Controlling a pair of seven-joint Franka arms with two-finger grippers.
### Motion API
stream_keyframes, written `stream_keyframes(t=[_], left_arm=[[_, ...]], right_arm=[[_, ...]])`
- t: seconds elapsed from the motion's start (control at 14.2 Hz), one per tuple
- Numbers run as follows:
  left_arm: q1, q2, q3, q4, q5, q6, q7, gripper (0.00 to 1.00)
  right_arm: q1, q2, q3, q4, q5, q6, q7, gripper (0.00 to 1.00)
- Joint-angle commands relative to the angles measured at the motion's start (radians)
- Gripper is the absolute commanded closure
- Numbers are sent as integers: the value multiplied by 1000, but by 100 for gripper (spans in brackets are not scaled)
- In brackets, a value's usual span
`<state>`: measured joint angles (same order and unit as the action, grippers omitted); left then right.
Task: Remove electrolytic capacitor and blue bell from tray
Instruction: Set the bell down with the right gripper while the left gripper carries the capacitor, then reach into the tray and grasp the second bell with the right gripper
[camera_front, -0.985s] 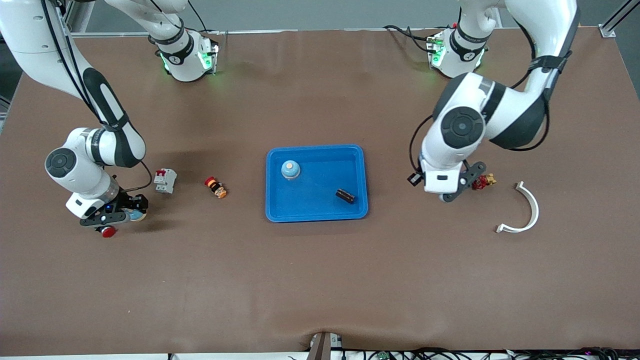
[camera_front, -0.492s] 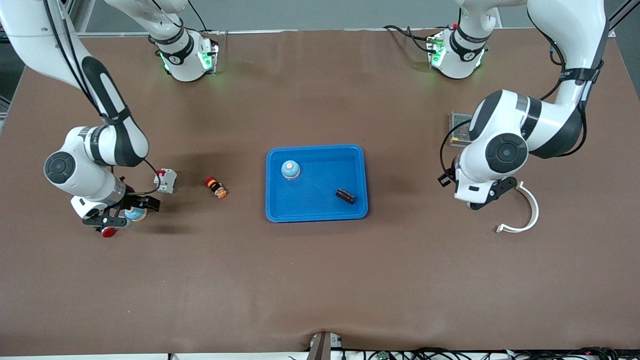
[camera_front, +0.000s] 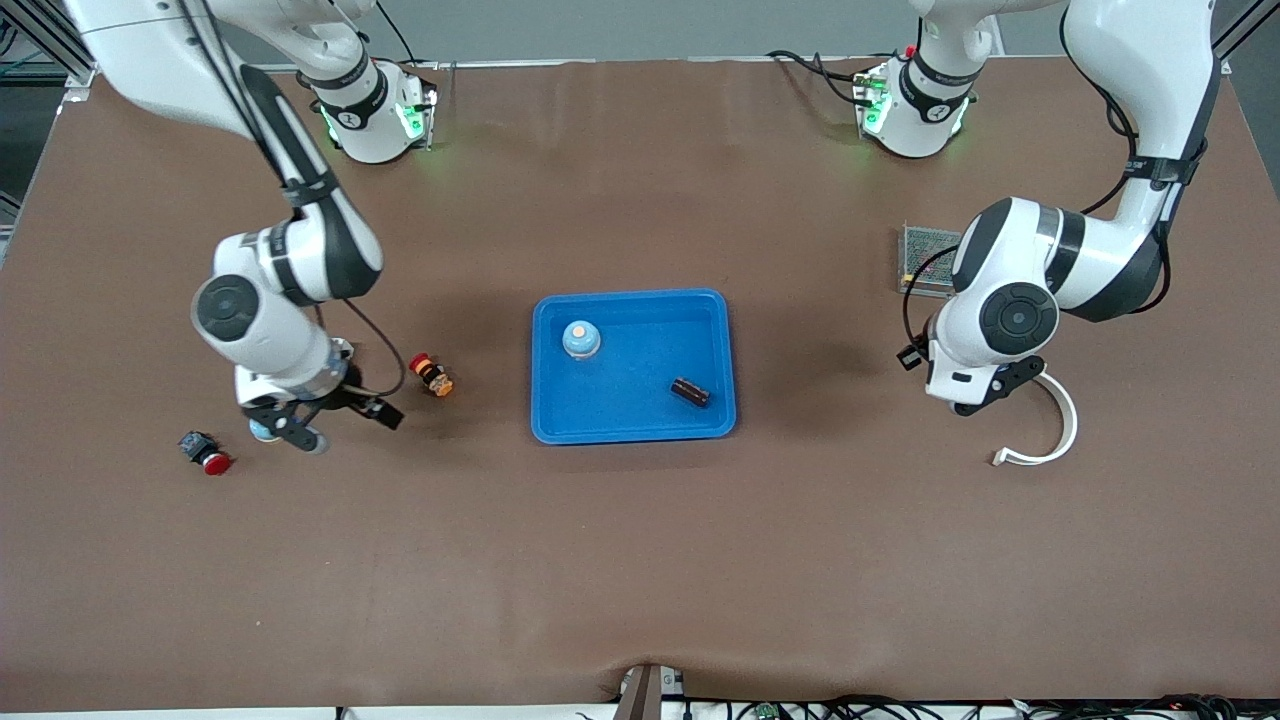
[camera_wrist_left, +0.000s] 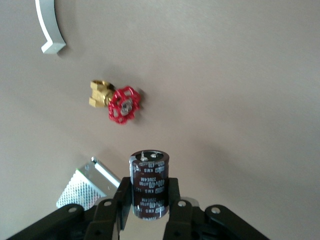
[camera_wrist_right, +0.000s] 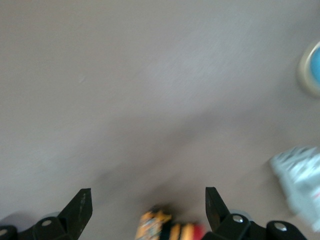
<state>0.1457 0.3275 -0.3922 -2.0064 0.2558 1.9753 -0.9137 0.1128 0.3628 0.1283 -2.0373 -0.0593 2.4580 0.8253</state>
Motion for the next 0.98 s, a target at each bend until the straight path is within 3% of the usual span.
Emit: stream_keyframes(t=[0.0, 0.35, 0.91], left_arm=[[38, -42, -8, -97, 45, 85, 22, 100], [83, -42, -8, -153, 82, 129, 35, 100], [115, -38, -10, -247, 99, 232, 38, 100]], right_arm=[[59, -21, -9, 14, -8, -62, 77, 0], [235, -1, -7, 93, -2, -76, 86, 0], [430, 203, -7, 357, -8, -154, -4, 0]])
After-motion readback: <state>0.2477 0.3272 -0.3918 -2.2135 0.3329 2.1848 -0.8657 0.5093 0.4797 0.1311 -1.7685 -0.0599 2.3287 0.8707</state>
